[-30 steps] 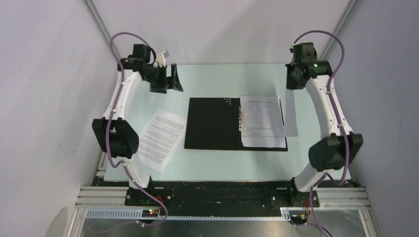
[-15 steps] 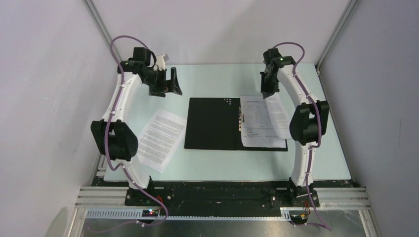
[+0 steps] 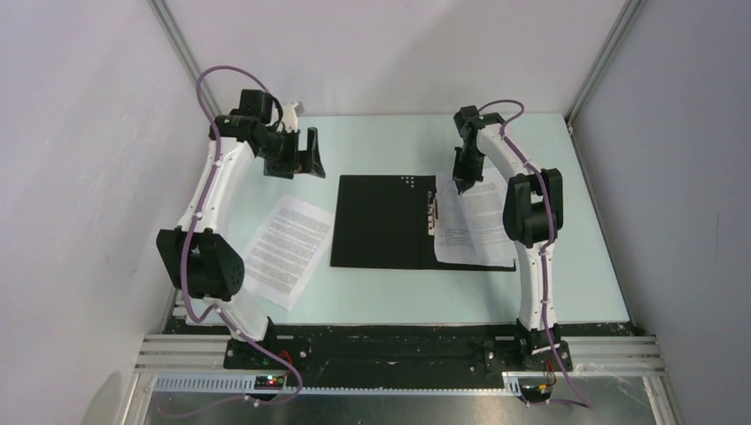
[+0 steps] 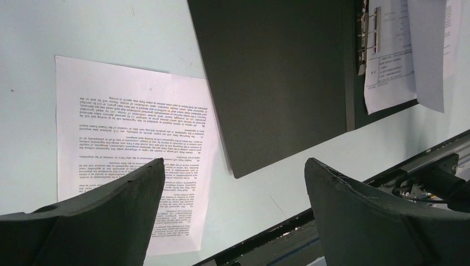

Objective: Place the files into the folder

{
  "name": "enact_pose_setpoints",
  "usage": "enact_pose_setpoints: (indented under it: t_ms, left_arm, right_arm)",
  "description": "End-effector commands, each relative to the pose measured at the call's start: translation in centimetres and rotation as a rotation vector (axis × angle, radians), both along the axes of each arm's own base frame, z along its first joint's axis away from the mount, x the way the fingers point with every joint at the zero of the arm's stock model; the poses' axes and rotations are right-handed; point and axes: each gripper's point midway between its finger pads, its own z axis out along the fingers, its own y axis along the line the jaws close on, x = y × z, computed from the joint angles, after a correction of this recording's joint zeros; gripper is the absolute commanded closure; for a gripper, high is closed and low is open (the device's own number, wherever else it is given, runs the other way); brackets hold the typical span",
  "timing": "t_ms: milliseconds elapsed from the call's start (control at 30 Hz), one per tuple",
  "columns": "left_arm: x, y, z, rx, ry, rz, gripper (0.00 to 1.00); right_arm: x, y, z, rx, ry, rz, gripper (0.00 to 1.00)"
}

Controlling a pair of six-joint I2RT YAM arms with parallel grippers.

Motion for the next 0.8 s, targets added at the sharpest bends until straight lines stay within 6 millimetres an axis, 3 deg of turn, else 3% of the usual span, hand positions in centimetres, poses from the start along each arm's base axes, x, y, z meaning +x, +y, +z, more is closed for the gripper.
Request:
enact_pose_setpoints:
  t_ms: [0, 133, 433, 533, 633, 767]
  left_arm:
    - [-0.5, 0.0, 1.5, 0.034, -0.07, -0.025, 0.0]
    - [-0.6, -0.2, 1.5, 0.038, -0.072, -0.034, 0.0]
    - [-0.6, -0.8, 1.3, 0.027, -0.063, -0.05, 0.0]
    - [-0.6, -1.1, 1.3, 0.016, -0.059, -0.055, 0.0]
    - [-0.6, -1.1, 1.4, 0.01, -0.059, -0.056, 0.0]
    - [-0.7, -1.2, 1.4, 0.008, -0.058, -0.058, 0.0]
  right_arm:
    - [1.5, 0.5, 0.1, 0.023, -0.028, -0.046, 1.0]
    - [2.2, 1.8, 0.2, 0.083, -0.041, -0.018, 0.88]
    - [2.7, 2.7, 3.1, 0.16, -0.099, 0.01, 0.53]
    - [2.6, 1.3, 3.9, 0.156, -0.111, -0.008, 0.5]
    - [2.7, -0.5, 5.9, 0.171, -0.15, -0.02, 0.49]
    - [2.4, -4.2, 7.9, 0.24, -0.197, 0.068, 0.39]
